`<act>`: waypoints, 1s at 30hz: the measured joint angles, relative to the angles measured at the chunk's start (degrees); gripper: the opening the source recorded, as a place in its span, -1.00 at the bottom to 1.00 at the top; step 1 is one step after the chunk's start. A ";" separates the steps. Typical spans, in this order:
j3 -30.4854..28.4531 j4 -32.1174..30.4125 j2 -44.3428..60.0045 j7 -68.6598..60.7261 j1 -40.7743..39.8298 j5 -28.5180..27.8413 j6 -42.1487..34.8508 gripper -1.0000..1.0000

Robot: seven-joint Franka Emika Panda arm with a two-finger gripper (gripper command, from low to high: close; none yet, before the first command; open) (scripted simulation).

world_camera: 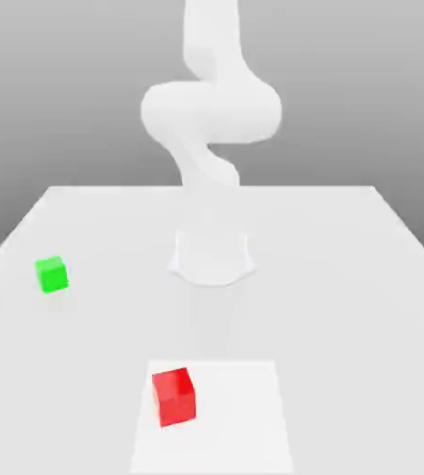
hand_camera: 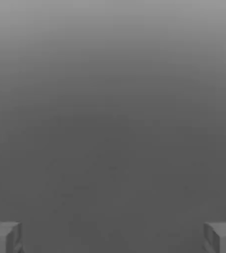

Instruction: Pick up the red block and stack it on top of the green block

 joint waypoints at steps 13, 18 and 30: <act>-5.49 -13.24 27.39 -13.53 1.03 -1.29 14.98 0.00; -6.72 -18.26 37.82 -20.17 0.62 0.33 20.67 0.00; -3.31 -19.29 56.06 -27.55 -2.28 6.19 34.23 -1.00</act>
